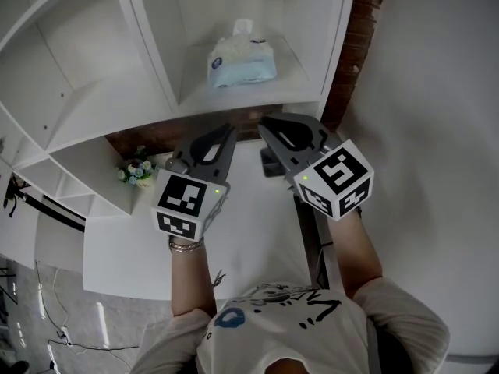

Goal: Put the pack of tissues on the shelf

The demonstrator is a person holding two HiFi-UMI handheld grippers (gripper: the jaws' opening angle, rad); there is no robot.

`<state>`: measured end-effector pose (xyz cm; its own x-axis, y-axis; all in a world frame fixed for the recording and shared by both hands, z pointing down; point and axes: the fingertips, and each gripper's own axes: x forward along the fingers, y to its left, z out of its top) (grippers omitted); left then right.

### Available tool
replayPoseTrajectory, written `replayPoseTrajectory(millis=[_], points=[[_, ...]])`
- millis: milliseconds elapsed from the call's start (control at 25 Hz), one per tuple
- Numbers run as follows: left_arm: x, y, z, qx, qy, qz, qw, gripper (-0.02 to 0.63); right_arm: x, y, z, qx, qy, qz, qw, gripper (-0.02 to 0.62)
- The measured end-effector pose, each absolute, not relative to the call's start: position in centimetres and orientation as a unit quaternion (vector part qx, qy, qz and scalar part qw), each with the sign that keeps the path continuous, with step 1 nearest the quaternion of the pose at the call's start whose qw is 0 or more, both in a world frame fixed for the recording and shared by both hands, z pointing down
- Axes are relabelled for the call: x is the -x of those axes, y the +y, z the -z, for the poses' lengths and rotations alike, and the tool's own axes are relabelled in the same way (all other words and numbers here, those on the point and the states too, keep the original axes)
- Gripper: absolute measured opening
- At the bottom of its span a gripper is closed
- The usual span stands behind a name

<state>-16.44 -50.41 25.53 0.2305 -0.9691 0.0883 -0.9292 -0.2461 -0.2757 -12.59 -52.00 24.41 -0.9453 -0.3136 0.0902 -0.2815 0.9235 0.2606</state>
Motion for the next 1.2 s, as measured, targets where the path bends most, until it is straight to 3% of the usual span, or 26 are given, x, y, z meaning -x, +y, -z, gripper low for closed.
replayPoseTrajectory(millis=[1200], points=[[11.6,-43.7,-38.3,0.854,0.514,0.081,-0.006,0.015,10.4,-45.0,-38.1,-0.057,-0.993,0.005,0.102,0.029]])
